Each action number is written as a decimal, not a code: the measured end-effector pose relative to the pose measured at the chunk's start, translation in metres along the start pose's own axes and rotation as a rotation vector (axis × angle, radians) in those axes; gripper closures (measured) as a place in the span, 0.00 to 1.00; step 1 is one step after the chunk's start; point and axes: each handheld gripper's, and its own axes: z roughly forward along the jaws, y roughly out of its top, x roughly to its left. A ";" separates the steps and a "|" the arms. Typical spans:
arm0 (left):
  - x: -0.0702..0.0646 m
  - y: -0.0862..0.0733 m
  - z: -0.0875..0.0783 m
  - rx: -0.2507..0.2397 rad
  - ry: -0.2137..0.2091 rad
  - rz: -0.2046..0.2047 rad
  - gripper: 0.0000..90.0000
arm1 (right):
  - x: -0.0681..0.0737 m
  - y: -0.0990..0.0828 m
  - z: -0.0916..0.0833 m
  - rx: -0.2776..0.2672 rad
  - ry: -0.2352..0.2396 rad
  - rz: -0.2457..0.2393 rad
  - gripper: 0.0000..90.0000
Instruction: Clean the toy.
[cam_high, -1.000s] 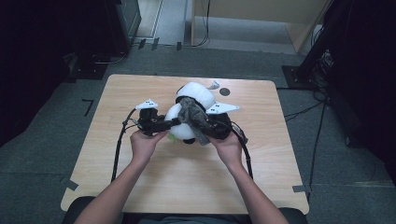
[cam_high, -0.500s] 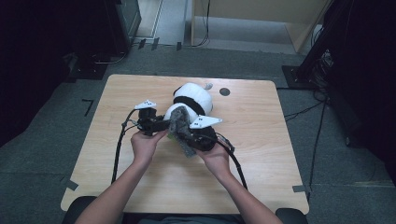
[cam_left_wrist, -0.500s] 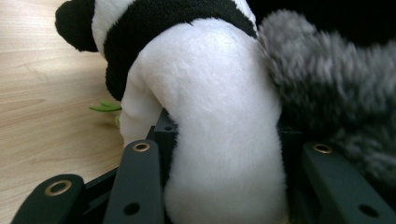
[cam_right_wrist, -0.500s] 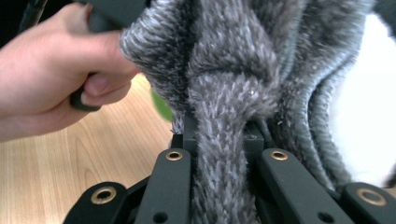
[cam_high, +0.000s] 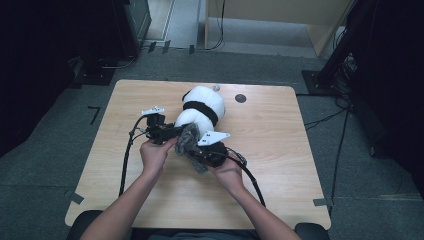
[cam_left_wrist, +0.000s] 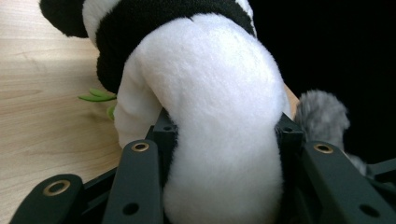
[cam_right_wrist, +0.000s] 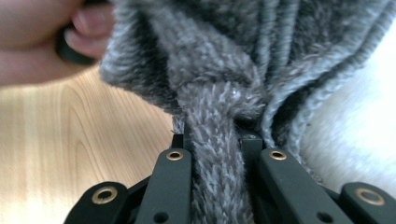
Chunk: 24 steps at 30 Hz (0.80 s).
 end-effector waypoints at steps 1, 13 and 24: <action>0.001 0.000 0.000 -0.001 -0.003 -0.007 0.64 | -0.001 -0.002 0.002 0.011 -0.001 -0.005 0.90; 0.004 0.002 -0.005 -0.032 -0.057 -0.033 0.63 | -0.022 -0.020 0.014 0.092 -0.035 0.040 0.90; 0.009 0.001 -0.009 -0.022 -0.068 -0.032 0.64 | -0.041 -0.023 0.004 0.149 -0.085 0.066 0.90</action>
